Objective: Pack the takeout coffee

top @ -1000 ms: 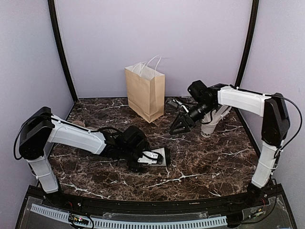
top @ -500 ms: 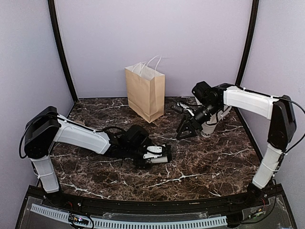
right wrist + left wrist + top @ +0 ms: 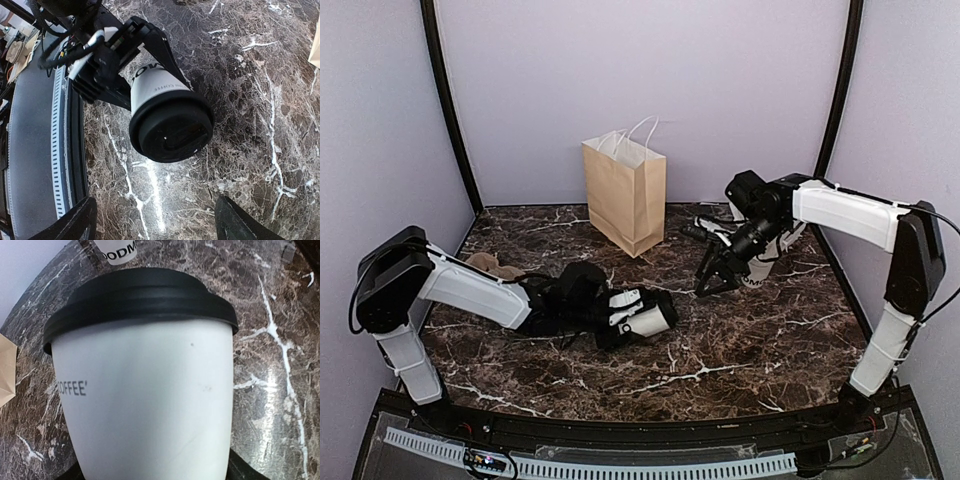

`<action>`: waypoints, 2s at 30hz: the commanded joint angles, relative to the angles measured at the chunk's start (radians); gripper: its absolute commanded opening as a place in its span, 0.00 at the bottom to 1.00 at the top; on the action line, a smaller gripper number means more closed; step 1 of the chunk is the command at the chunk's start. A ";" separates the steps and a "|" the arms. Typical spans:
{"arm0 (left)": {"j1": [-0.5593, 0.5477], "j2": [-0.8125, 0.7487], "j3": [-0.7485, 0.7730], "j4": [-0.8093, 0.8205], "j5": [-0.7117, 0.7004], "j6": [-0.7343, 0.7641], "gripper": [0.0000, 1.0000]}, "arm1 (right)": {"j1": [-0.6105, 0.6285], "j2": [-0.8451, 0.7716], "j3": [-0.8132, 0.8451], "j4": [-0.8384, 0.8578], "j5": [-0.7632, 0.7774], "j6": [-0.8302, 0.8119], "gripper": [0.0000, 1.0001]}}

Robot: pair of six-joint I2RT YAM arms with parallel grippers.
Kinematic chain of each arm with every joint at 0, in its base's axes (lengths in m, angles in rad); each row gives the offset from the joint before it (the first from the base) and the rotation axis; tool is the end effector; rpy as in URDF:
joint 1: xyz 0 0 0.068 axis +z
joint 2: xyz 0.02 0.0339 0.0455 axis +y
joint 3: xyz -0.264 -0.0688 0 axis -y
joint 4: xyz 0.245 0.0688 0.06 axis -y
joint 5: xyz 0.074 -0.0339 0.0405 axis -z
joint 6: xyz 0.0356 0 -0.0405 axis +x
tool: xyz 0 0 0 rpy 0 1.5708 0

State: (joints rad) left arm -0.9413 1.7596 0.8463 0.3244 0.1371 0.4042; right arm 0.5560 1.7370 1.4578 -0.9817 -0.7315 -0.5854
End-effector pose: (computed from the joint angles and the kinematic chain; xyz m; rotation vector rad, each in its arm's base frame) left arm 0.2066 -0.2919 0.1549 1.4261 1.6610 -0.4551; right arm 0.2816 0.2030 0.2683 -1.5661 2.1459 1.0094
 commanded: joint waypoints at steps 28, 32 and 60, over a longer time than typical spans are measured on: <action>0.022 -0.149 -0.166 0.469 0.146 -0.182 0.74 | 0.136 0.090 0.172 0.097 -0.056 0.235 0.92; 0.022 -0.143 -0.160 0.466 0.163 -0.179 0.74 | 0.137 0.094 0.182 0.108 -0.067 0.248 0.93; 0.018 -0.295 -0.323 0.361 -0.010 -0.191 0.99 | 0.032 -0.011 0.025 -0.061 0.304 0.080 0.76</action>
State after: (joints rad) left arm -0.9192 1.5089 0.5583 0.7090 0.1642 0.2291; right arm 0.5880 1.8080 1.5230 -0.9714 -0.5652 -0.4339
